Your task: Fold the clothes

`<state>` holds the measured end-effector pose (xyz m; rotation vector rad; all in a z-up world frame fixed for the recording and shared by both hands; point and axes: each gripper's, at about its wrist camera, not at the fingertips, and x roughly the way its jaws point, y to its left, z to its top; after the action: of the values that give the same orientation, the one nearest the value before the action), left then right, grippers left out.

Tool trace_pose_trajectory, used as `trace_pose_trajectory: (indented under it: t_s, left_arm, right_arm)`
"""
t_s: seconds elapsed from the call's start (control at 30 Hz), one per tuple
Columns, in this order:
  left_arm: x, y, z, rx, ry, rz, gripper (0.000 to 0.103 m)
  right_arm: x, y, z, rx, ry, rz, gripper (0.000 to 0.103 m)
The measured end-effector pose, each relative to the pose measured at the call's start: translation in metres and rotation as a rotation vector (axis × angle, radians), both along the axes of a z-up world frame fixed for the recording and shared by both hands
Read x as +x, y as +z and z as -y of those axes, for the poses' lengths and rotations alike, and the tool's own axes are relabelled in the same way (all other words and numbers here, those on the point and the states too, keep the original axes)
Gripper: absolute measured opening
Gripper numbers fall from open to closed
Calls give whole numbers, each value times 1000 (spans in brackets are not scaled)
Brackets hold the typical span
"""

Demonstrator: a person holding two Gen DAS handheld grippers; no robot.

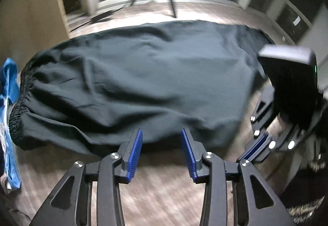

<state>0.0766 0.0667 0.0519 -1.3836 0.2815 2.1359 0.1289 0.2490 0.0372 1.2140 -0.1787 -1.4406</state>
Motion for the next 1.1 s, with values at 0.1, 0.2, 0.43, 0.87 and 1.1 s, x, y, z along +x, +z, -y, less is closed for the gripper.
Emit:
trace_pose_trajectory:
  t_s: [0.1, 0.2, 0.43, 0.87, 1.1]
  left_arm:
    - [29, 3, -27, 8, -87, -36, 48]
    - [41, -10, -56, -77, -142, -101, 55]
    - [8, -24, -57, -49, -106, 28, 0]
    - [23, -11, -42, -95, -114, 36, 30]
    - [18, -5, -52, -93, -97, 35, 31]
  right_arm:
    - [-4, 14, -49, -13, -168, -5, 8]
    - [-9, 18, -120, -1, -437, 21, 20]
    - [-11, 15, -258, 141, -952, 20, 22]
    - [23, -1, -507, 172, -1846, 170, 48]
    - [-7, 5, -500, 163, -1731, 59, 48]
